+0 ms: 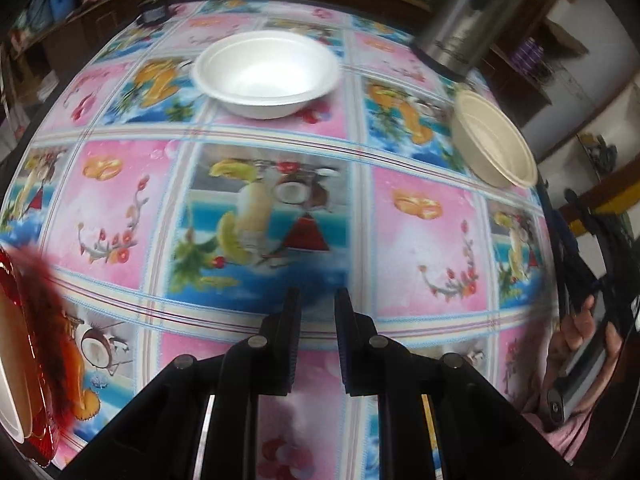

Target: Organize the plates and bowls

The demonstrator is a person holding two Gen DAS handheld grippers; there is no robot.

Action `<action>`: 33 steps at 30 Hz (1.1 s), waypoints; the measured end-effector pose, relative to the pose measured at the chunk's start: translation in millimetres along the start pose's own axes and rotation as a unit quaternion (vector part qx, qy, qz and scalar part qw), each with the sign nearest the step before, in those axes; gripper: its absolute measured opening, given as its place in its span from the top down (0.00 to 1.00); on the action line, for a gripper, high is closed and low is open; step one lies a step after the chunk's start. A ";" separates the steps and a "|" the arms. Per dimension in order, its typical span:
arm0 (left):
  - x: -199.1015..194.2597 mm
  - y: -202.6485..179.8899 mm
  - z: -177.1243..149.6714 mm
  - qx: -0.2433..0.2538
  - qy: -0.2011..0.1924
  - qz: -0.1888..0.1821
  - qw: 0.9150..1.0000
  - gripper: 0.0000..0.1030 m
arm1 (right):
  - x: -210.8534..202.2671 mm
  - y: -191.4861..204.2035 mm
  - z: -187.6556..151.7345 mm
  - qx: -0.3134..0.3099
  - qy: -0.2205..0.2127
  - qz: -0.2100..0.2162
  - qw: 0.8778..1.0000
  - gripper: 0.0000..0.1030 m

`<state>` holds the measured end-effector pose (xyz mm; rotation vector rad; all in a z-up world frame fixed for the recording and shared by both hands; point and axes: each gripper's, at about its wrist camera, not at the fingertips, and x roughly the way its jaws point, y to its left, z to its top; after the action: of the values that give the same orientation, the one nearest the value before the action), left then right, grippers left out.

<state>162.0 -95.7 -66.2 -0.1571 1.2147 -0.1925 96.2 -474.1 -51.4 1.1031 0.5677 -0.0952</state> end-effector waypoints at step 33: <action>19.3 109.8 121.6 -0.244 -0.130 -0.002 0.961 0.43 | 222.1 157.0 -121.0 -0.185 0.181 -0.037 0.965 0.67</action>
<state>289.6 8.7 -66.8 -0.5969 0.9795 0.1267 293.8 -252.2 -68.8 0.7346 0.9140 0.1482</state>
